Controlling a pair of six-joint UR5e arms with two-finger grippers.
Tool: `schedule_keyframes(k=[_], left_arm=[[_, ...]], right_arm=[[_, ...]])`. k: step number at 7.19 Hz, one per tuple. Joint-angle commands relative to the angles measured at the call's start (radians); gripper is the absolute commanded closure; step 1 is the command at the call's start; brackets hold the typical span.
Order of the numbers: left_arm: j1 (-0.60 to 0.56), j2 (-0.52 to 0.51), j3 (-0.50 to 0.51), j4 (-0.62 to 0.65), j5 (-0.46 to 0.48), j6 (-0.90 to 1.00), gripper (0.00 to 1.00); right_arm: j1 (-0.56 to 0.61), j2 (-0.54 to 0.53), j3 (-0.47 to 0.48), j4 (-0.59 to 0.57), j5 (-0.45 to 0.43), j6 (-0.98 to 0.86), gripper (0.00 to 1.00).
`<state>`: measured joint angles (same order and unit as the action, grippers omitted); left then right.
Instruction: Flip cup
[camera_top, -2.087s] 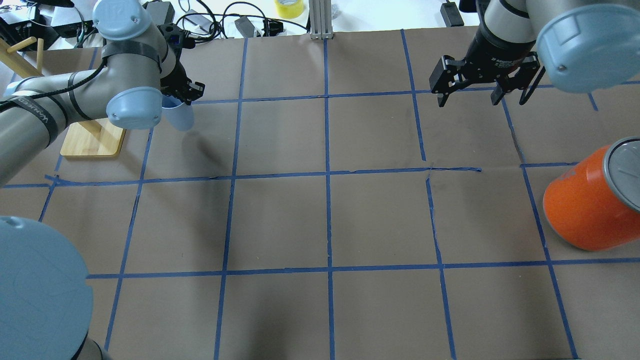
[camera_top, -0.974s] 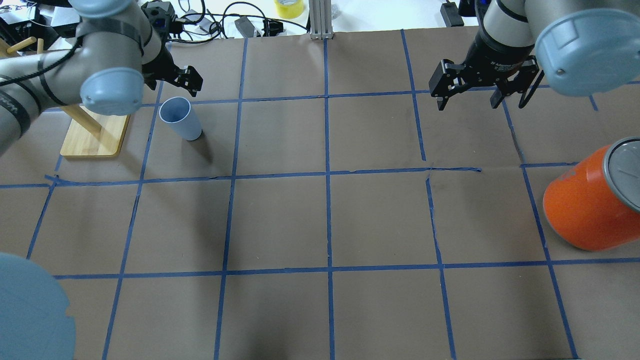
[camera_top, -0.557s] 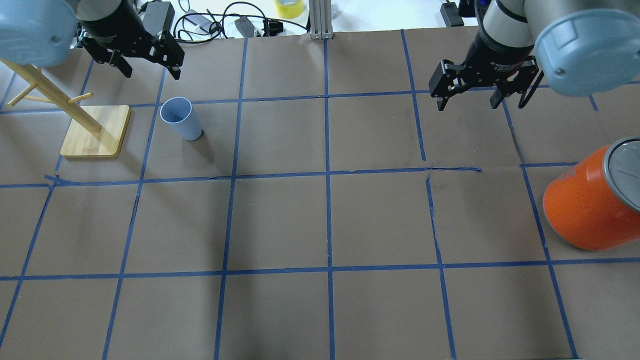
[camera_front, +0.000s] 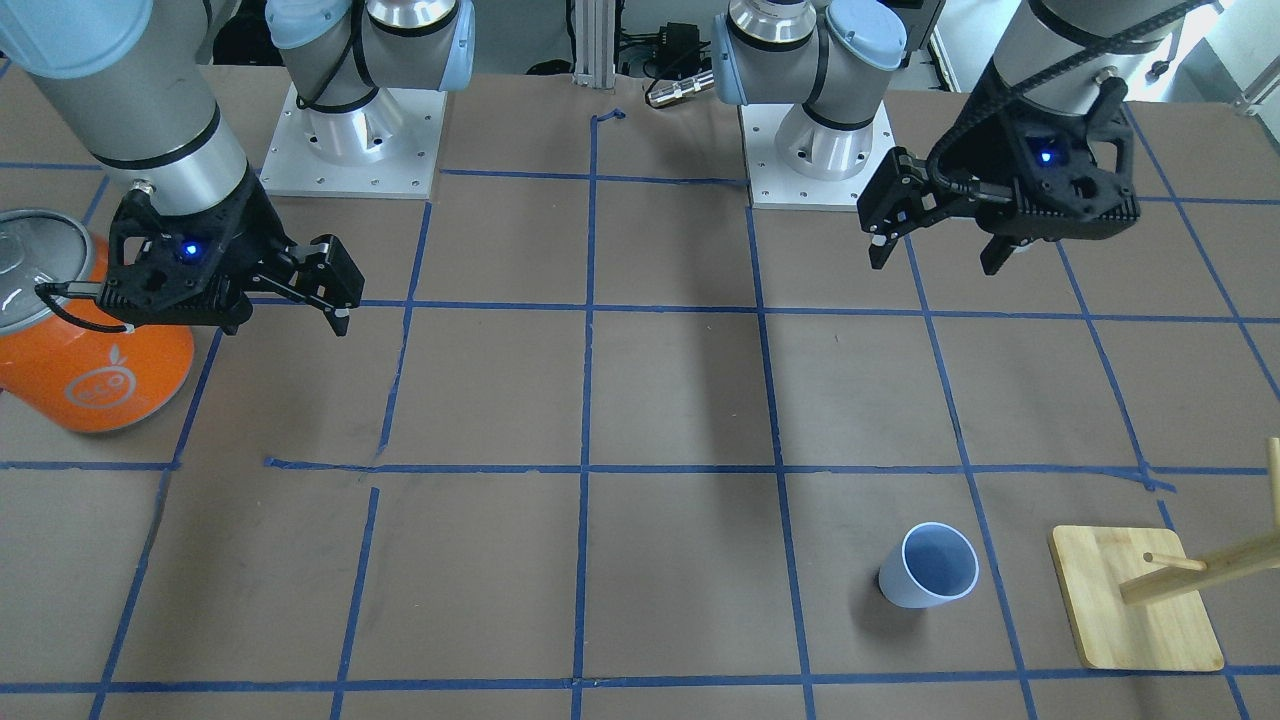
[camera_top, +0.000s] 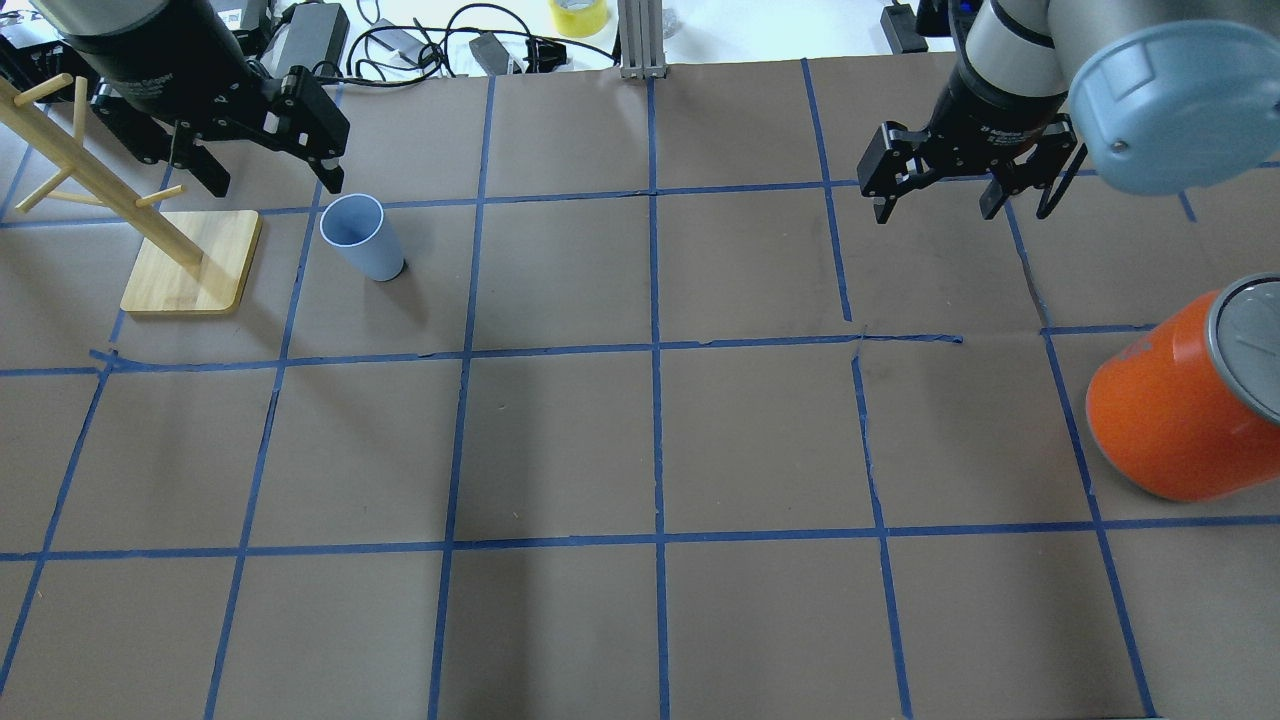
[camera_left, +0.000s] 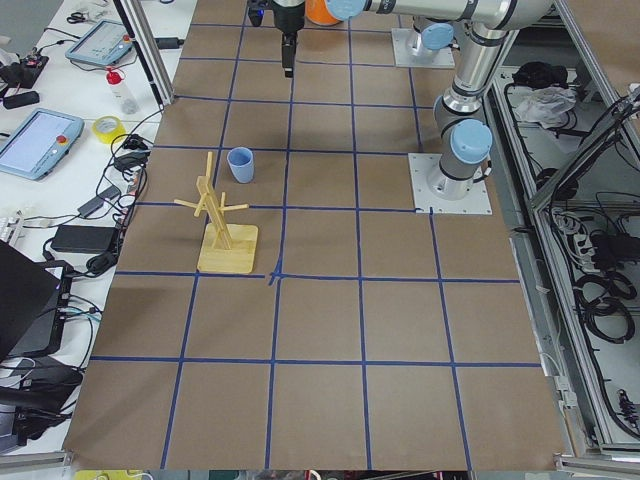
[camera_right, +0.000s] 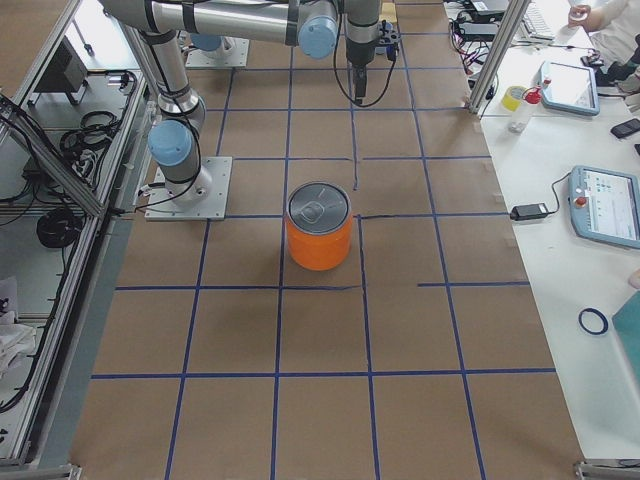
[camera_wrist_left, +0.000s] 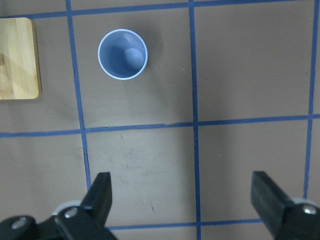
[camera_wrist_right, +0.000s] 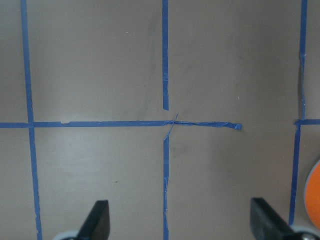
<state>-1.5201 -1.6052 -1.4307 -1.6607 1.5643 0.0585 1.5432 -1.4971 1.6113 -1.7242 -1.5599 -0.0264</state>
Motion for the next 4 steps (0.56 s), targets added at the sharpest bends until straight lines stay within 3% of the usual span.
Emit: schedule_keyframes(k=[1,4], left_arm=[[-0.09,-0.012,-0.011,0.014,0.005,-0.103,0.0],[-0.08,-0.013,-0.016,0.125,0.0,-0.092,0.0]], right_arm=[[0.0,0.0,0.001,0.002,0.0,-0.001,0.0],[0.0,-0.002,0.01,0.0,0.0,-0.001,0.0]])
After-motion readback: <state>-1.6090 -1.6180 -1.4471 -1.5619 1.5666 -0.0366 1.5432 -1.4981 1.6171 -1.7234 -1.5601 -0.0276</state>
